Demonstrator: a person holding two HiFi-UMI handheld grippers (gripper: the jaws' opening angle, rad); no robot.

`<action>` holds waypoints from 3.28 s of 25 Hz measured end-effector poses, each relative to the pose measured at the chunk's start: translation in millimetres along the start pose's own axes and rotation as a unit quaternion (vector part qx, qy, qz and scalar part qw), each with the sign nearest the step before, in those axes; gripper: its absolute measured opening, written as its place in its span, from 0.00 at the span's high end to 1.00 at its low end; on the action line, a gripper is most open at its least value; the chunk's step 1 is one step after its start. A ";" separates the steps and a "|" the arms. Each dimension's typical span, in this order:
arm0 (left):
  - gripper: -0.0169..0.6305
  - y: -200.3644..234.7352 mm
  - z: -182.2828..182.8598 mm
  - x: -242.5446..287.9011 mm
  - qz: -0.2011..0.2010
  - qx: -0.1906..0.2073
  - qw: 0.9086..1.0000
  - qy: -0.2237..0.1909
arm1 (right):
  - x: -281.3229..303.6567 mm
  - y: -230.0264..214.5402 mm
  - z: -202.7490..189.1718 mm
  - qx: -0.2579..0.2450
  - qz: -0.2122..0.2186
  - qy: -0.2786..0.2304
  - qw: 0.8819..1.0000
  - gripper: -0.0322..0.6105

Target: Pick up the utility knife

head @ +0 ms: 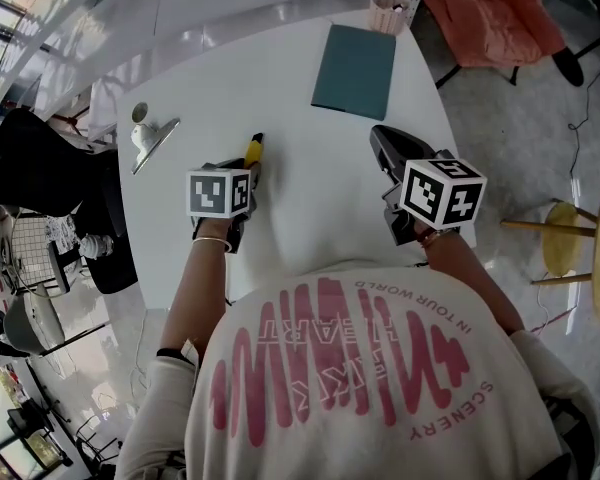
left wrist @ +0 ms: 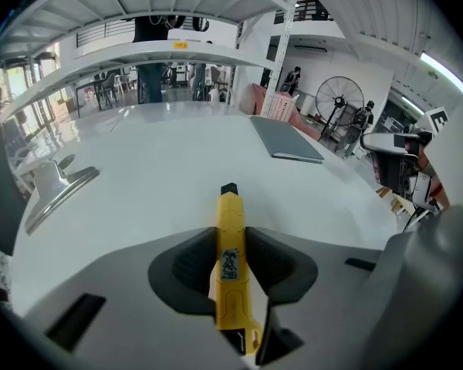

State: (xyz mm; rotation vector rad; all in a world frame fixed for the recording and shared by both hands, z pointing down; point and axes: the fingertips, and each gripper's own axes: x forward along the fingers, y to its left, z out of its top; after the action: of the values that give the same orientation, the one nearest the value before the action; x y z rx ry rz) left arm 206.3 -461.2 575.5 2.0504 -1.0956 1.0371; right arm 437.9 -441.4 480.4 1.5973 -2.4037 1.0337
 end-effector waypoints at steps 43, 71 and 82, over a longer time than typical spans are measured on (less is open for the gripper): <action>0.78 36.3 50.3 -249.1 -0.172 0.081 0.934 -0.302 | -14.0 264.5 25.4 -0.084 -0.049 -0.147 0.984 0.93; 0.78 95.5 -15.5 -320.7 -0.098 0.030 0.909 -0.405 | -7.9 351.8 -26.1 -0.099 -0.081 -0.179 0.976 0.93; 0.78 109.6 -31.8 -303.3 -0.071 0.014 0.915 -0.397 | 2.3 327.1 -47.6 -0.082 -0.107 -0.151 0.979 0.93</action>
State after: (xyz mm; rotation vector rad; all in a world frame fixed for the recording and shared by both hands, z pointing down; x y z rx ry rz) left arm -8.2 -367.4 351.5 2.6047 -1.2630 0.1053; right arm 147.8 -340.7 358.2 2.0196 -2.3435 0.5752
